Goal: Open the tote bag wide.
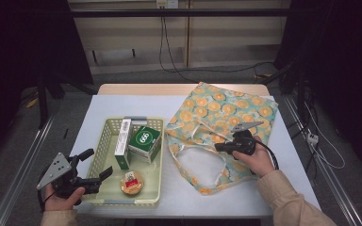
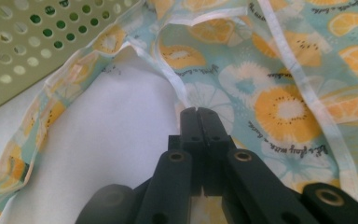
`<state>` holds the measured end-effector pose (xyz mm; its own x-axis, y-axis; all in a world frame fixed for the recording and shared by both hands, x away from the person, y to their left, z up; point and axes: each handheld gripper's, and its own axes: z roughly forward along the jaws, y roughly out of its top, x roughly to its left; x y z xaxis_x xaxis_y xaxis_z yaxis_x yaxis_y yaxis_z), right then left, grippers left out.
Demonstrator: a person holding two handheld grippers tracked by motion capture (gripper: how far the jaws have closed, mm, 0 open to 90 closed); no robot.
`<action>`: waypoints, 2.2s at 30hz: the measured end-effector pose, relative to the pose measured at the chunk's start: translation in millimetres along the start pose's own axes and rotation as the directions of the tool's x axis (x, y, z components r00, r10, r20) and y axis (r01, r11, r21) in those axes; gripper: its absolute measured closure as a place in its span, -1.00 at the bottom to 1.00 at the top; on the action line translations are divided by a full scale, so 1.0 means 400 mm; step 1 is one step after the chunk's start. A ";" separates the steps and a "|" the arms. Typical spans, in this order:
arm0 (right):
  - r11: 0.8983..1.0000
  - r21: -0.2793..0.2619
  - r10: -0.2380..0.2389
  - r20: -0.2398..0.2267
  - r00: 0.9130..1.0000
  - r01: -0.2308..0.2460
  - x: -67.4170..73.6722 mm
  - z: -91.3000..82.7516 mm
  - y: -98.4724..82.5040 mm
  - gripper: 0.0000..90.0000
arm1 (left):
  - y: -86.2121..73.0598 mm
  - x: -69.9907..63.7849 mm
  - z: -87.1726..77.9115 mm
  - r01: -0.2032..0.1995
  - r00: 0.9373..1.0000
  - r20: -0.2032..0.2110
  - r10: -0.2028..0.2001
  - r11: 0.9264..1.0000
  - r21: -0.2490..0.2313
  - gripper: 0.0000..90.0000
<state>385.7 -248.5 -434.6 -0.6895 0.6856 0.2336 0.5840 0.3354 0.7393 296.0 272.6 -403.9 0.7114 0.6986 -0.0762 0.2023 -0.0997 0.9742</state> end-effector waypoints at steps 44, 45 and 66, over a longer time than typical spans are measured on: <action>0.991 -0.053 0.129 0.224 0.966 -0.120 -0.206 0.028 0.018 1.00 | -0.001 0.001 0.004 -0.009 1.000 0.001 0.009 1.000 0.009 -0.88; 0.992 -0.046 0.123 0.232 0.965 -0.115 -0.206 0.027 0.017 0.99 | -0.001 0.001 0.004 -0.010 1.000 0.001 0.010 1.000 0.010 -0.88; 0.998 -0.050 -0.018 0.276 0.961 0.033 -0.087 -0.047 0.062 -0.47 | 0.002 -0.004 0.004 -0.009 1.000 0.005 0.009 1.000 0.006 -0.88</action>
<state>416.1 -276.1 -412.7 -0.5544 0.8314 0.0369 0.5388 0.3248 0.7773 296.0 270.3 -403.5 0.7169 0.6938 -0.0681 0.1994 -0.1104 0.9737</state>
